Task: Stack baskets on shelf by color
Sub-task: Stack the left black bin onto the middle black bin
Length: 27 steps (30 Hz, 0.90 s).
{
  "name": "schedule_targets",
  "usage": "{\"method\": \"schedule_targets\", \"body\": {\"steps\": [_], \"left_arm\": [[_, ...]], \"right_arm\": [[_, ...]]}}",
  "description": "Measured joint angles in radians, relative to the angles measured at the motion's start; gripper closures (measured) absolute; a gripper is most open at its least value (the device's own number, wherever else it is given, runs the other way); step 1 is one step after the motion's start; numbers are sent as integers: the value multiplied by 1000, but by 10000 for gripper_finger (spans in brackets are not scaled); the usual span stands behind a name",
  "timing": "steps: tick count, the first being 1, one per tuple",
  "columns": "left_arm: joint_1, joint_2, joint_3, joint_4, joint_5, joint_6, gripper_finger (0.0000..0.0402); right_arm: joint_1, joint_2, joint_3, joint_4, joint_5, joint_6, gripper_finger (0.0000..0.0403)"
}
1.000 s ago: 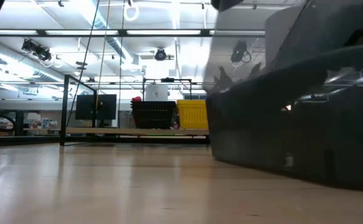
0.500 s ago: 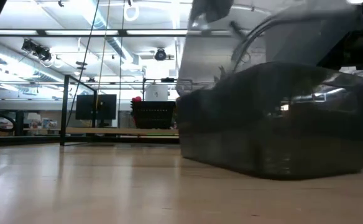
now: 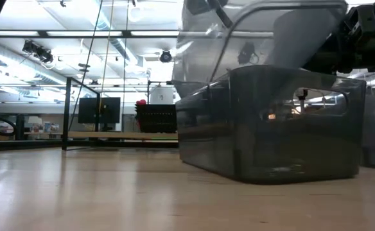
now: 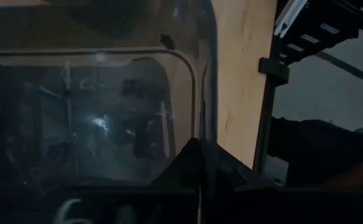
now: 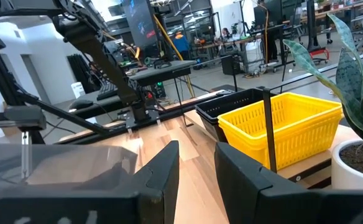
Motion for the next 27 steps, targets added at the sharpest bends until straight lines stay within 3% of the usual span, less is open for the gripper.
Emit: {"method": "schedule_targets", "body": {"steps": [27], "left_arm": [[-2, 48, 22, -149, -109, 15, 396]], "right_arm": [[0, 0, 0, 4, 0, 0, 294]]}}
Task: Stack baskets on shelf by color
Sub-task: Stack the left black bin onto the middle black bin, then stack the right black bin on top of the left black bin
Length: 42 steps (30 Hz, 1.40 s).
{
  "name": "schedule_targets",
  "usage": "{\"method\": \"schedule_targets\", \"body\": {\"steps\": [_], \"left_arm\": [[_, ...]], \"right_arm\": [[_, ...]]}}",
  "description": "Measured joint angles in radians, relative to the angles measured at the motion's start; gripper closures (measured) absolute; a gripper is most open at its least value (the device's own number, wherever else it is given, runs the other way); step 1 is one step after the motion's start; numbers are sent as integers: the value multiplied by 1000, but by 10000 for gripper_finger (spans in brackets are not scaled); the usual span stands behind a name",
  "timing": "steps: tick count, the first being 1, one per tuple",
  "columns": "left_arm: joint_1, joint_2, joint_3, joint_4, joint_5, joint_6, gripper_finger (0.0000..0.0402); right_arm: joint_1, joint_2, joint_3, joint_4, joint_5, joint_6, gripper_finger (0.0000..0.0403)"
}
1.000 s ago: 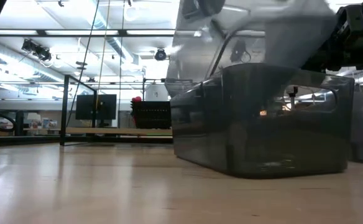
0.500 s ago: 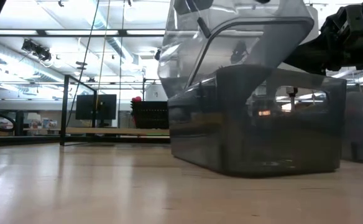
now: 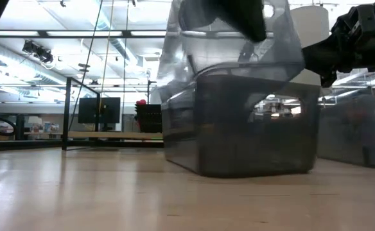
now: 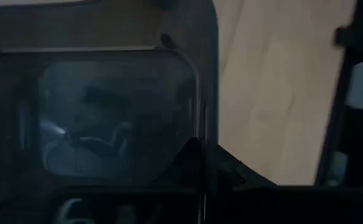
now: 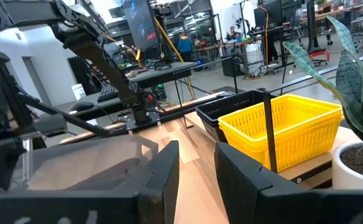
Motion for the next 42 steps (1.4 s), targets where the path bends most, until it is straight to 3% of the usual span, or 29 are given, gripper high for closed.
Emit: {"method": "schedule_targets", "body": {"steps": [8, 15, 25, 32, 39, 42], "left_arm": [[-3, 34, 0, -61, -2, -1, 396], [-1, 60, -1, -95, 71, 0, 388], [-3, 64, 9, -117, 81, 1, 284], [1, 56, 138, -154, 87, 28, 207], [-9, 55, 174, -139, 18, 130, 177], [-42, 55, 174, -142, -132, 274, 187]], "right_arm": [[0, 2, 0, 6, 0, 0, 294], [0, 4, 0, 12, 0, 0, 294], [0, 7, 0, 22, 0, 0, 294], [0, 7, 0, 26, 0, 0, 294], [0, 7, 0, 26, 0, 0, 294], [0, 7, 0, 26, 0, 0, 294]]}}
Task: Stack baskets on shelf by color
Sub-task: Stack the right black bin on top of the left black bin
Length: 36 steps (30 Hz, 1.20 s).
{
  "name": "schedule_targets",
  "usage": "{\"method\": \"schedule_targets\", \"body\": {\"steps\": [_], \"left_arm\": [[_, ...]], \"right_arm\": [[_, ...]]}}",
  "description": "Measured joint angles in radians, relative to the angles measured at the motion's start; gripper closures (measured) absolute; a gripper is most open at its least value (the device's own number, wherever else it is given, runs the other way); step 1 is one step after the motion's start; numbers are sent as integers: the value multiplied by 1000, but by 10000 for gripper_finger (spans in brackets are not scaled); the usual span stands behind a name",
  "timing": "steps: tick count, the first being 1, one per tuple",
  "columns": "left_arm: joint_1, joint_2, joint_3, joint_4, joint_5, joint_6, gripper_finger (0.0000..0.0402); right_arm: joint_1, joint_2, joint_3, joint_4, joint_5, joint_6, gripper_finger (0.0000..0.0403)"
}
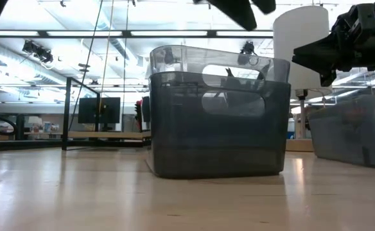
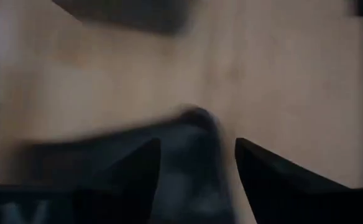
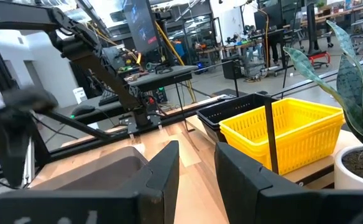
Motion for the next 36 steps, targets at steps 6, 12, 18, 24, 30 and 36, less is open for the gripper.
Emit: {"method": "schedule_targets", "body": {"steps": [6, 12, 18, 24, 30, 36], "left_arm": [[-46, -33, -1, -103, -228, 65, 242], [-65, -43, -74, -174, -380, 19, 285], [-148, -51, -169, -107, -420, 53, 314], [-241, -75, -261, -55, -605, 30, 359], [-268, -209, -471, -68, -764, -120, 396], [-262, -375, -708, 171, -753, -51, 394]], "right_arm": [[0, 0, 0, 0, 0, 0, 294], [0, 0, 0, 5, 0, 0, 294], [0, 0, 0, 9, 0, 0, 294], [0, 0, 0, 9, 0, 0, 294], [0, 0, 0, 11, 0, 0, 294], [0, 0, 0, 17, 0, 0, 294]]}}
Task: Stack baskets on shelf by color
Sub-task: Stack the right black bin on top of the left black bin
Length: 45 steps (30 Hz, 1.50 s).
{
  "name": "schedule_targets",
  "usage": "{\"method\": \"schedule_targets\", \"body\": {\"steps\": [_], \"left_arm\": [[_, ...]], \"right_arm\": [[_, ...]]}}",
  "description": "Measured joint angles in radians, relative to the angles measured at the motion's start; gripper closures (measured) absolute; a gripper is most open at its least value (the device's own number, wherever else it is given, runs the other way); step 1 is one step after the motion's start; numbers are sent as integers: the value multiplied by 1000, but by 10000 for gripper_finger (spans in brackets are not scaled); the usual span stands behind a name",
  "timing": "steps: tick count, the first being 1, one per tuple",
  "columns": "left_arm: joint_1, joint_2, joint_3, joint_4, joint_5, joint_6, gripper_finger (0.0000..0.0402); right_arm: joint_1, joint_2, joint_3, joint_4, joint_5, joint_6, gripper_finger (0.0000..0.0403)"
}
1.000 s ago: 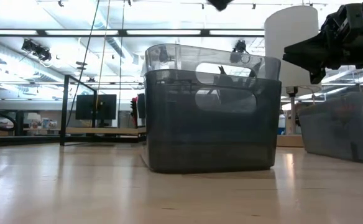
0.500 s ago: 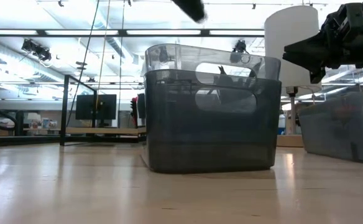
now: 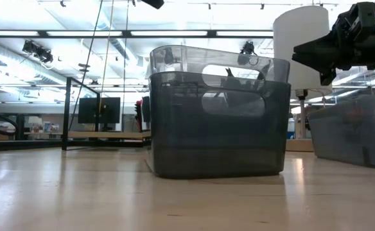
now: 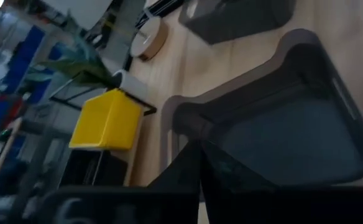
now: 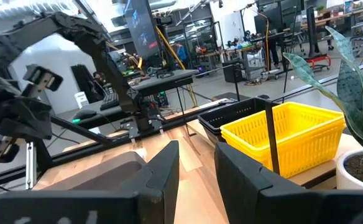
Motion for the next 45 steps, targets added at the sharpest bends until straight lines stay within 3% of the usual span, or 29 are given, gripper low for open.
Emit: {"method": "schedule_targets", "body": {"steps": [5, 10, 13, 16, 20, 32, 37, 41, 45], "left_arm": [[38, -146, -198, 296, 84, 188, 396], [105, -296, -444, 675, 250, 355, 397], [135, -393, -601, 922, 346, 438, 397], [148, -482, -758, 1192, 386, 517, 396], [143, -580, -937, 1506, 415, 597, 398], [135, -732, -1235, 1980, 530, 615, 398], [140, -732, -1275, 2143, 447, 700, 393], [141, -732, -1280, 2173, 233, 766, 394], [141, -732, -1278, 2184, 24, 613, 393]], "right_arm": [[0, 0, 0, 39, 0, 50, 294], [0, 12, 2, 10, -57, 165, 294], [-1, 40, 63, -150, -142, 153, 295], [-2, 94, 143, -361, -119, 188, 297], [-2, 194, 226, -514, -115, 258, 298], [-40, 566, 539, -948, -96, 227, 290], [-103, 698, 669, -1139, -97, 173, 271], [-148, 780, 747, -1257, -106, 108, 253], [-188, 850, 789, -1349, -177, 2, 237]]}}
